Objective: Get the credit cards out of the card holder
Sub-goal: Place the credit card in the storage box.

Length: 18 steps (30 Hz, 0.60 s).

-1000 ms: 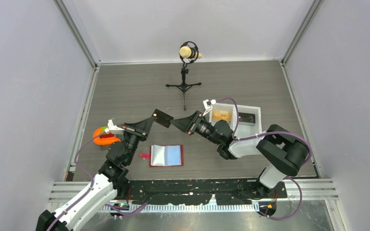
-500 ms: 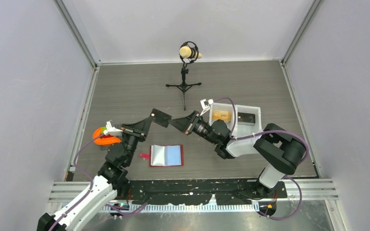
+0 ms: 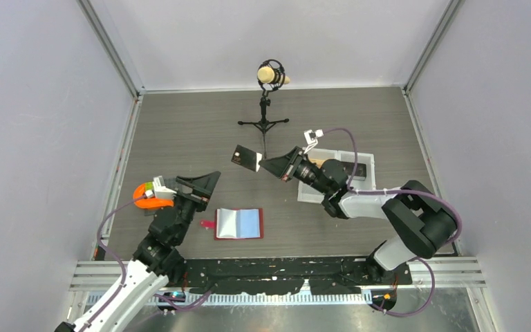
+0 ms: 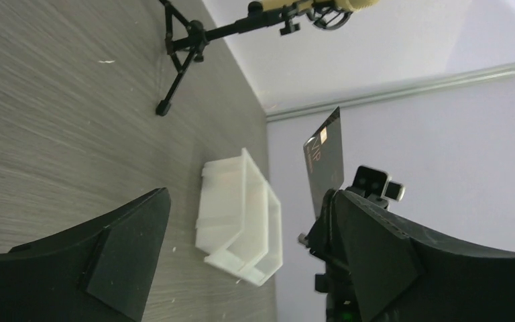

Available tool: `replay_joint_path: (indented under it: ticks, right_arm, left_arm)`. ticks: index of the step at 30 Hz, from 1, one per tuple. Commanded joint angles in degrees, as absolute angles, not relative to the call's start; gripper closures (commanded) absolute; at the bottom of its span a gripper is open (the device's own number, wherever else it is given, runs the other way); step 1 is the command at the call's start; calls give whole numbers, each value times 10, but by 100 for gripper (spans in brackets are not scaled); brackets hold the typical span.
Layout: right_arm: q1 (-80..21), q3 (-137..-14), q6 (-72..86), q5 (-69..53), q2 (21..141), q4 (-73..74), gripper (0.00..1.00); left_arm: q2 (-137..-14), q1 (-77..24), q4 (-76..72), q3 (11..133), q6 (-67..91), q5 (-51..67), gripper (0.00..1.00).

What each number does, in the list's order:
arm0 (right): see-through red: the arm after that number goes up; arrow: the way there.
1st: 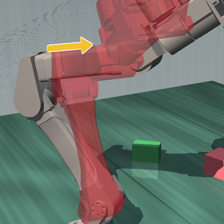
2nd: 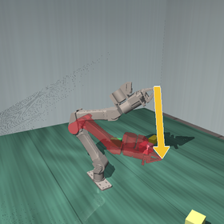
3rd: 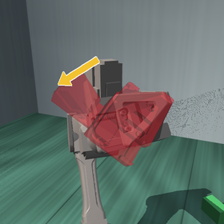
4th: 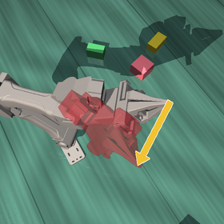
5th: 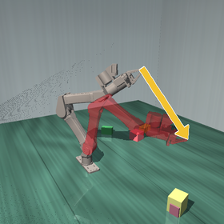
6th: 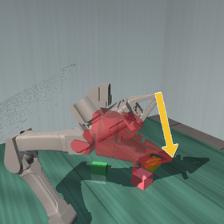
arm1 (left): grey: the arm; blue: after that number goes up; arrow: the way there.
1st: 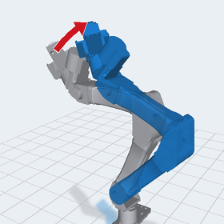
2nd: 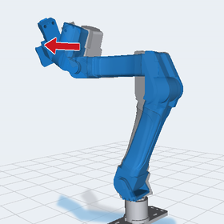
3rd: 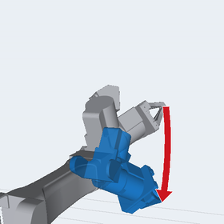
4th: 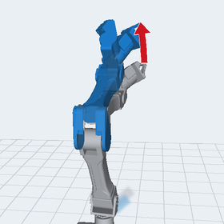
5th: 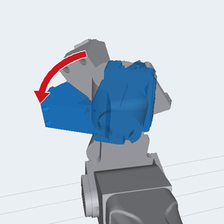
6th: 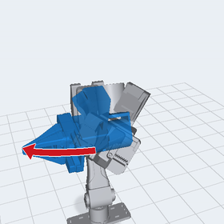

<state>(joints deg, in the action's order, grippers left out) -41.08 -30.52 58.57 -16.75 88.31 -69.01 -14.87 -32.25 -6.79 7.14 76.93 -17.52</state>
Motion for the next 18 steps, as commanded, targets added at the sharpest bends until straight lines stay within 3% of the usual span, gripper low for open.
replay_joint_path:
  ticks: [1, 6, 8, 10, 14, 18]
  right_arm:
    - [-359, -299, 568, -278, 834, -639, 95]
    - [-269, -317, 525, -382, 761, -501, 95]
    - [-231, -349, 457, -421, 722, -368, 95]
    - [-191, -401, 357, -439, 690, -122, 95]
    - [-76, -473, 233, -508, 666, 76, 95]
    - [33, -518, 184, -539, 687, 165, 95]
  left_arm:
    - [-148, -324, 38, 134, 689, -140, 0]
    - [-162, -324, 137, 196, 608, -108, 0]
    - [-171, -324, 200, 233, 562, -109, 0]
    - [-184, -324, 256, 270, 505, -111, 0]
    - [-200, -324, 327, 320, 435, -109, 0]
    - [-208, -324, 361, 340, 394, -100, 0]
